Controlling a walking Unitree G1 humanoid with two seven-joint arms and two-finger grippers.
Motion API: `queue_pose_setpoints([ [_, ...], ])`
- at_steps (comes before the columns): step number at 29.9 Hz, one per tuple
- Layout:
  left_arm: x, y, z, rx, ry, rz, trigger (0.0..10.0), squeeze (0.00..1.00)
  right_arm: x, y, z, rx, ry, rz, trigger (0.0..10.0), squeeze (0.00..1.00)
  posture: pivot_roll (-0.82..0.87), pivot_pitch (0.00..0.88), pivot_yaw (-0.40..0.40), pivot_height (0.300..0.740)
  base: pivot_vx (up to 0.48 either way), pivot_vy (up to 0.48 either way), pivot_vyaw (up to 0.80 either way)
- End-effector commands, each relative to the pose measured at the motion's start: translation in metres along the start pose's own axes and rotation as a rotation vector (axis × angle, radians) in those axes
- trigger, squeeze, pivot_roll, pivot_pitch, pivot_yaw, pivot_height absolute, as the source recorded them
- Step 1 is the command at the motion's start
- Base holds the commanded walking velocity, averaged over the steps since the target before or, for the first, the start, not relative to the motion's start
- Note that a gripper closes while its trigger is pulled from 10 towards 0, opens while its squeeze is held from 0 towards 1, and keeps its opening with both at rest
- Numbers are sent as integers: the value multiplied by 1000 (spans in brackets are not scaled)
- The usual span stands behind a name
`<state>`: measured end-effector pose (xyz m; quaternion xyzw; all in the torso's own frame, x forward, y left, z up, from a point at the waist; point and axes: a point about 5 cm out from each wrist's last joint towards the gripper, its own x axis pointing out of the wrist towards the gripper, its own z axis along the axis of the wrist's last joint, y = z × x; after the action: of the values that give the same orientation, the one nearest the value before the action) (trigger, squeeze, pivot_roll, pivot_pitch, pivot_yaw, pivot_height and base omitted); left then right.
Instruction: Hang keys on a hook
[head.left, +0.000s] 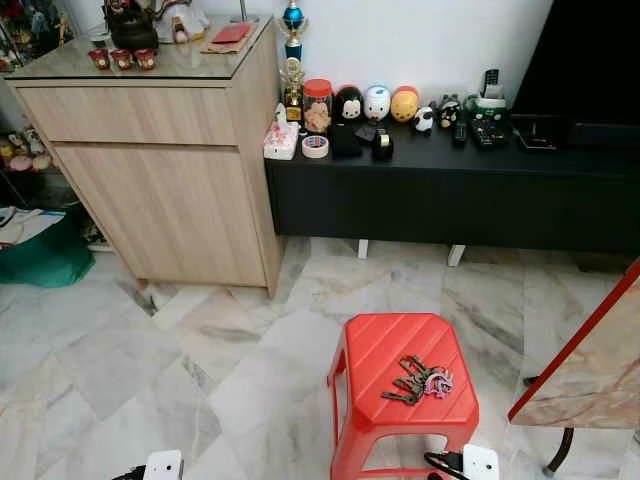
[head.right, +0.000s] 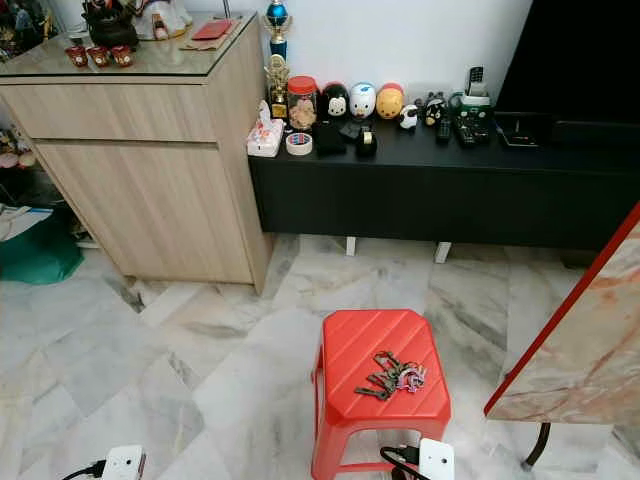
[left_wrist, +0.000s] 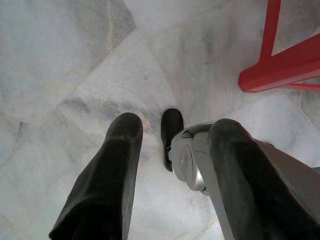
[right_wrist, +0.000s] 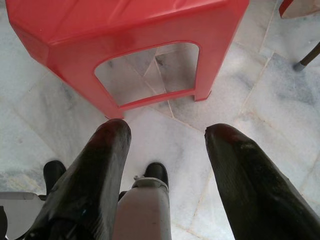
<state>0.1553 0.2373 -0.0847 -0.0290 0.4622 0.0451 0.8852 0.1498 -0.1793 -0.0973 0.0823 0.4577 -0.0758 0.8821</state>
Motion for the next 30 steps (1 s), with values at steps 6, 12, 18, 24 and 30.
queue_pose_setpoints([
  [6, -2, 4, -6, 10, 19, 9, 10000, 0, 0, 0, 1, 6, -5, -2, 10000, 0, -6, 0, 9, 740, 0, 0, 0],
  [12, -2, 4, -3, 16, -4, 16, 10000, 0, 0, -3, 2, 5, -12, -14, 10000, 0, -6, 0, 4, 740, 0, 0, 0],
  [18, 2, 1, 35, -5, -192, 27, 10000, 0, 3, -4, 35, -3, -190, -46, 10000, 0, -3, 0, -1, 740, 0, 0, 0],
  [24, 5, -16, 79, 20, -372, -37, 10000, 0, 4, 6, 81, -30, -380, -15, 10000, 0, -6, 0, -3, 740, 0, 0, 0],
  [30, -1, -28, 115, 27, -575, -91, 10000, 0, -2, 12, 113, -50, -552, 15, 10000, 0, -6, 0, -7, 740, 0, 0, 0],
])
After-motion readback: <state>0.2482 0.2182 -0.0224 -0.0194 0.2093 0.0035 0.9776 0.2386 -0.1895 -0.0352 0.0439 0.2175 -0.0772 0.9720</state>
